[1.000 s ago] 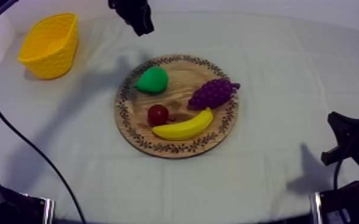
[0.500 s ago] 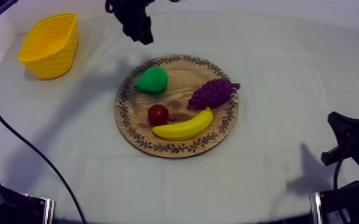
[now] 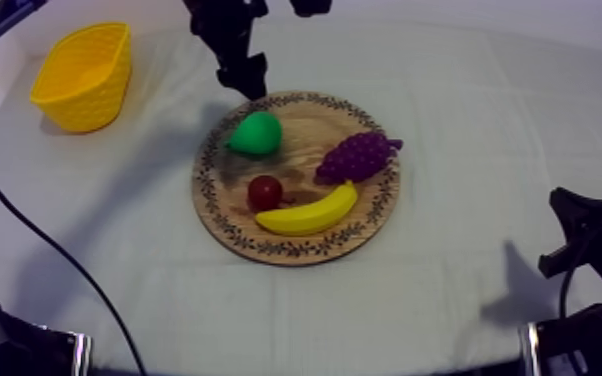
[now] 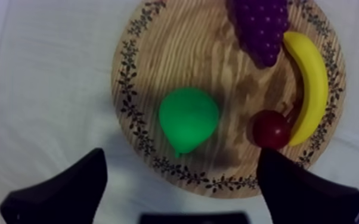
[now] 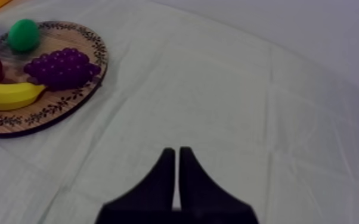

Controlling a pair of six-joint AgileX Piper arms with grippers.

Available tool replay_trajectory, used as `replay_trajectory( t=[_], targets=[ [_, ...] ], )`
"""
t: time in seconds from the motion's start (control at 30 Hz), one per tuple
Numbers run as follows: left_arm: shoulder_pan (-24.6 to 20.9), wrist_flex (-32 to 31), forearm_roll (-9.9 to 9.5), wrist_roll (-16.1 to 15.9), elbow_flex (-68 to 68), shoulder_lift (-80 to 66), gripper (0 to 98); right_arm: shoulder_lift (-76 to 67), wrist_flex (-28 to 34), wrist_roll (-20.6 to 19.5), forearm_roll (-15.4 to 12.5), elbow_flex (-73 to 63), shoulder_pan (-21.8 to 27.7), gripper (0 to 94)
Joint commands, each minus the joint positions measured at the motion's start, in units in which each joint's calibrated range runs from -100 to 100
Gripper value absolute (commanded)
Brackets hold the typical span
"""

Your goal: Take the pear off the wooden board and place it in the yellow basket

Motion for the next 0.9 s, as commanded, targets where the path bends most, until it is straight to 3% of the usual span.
replay_trajectory(
  t=[0.0, 0.87],
  targets=[
    [0.1, 0.0, -0.23, -0.4, 0.2, 1.4, 96.3, 0.0, 0.0, 0.0, 0.0, 0.0, 0.0, 0.4],
    [-1.5, 0.0, -0.06, -0.9, -9.8, 23.9, 96.6, 0.0, 0.0, 0.0, 0.0, 0.0, 0.0, 0.4]
  ],
)
